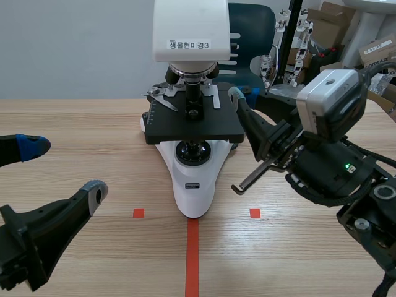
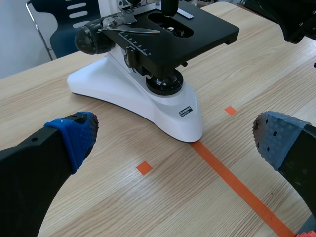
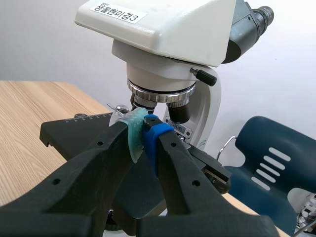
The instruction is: Point at the revolving nosepiece
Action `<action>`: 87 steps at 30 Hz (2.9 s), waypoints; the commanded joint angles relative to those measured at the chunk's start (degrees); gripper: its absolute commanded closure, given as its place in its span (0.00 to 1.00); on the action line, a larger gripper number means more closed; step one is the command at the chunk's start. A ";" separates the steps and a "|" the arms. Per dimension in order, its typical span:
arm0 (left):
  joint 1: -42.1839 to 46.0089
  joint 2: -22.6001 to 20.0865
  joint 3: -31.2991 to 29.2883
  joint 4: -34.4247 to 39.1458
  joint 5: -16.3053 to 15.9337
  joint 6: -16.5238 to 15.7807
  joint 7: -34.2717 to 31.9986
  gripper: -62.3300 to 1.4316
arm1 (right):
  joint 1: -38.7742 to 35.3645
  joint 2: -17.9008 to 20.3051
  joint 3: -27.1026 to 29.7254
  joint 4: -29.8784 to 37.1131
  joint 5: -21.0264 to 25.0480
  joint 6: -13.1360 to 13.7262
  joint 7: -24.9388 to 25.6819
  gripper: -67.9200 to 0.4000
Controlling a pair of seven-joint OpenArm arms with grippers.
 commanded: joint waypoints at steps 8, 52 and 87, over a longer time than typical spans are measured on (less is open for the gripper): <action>-0.02 0.28 0.13 0.98 -0.52 0.13 -0.83 0.00 | 0.70 0.46 -0.31 0.72 0.63 -0.20 0.79 0.98; -0.02 0.28 0.13 0.98 -0.52 0.17 -0.81 0.00 | -33.68 12.15 21.92 31.32 11.85 -3.43 -18.45 0.00; -0.02 0.26 0.11 0.98 -0.52 0.35 -0.79 0.00 | -26.56 10.64 29.70 35.63 25.83 -2.89 -39.36 0.00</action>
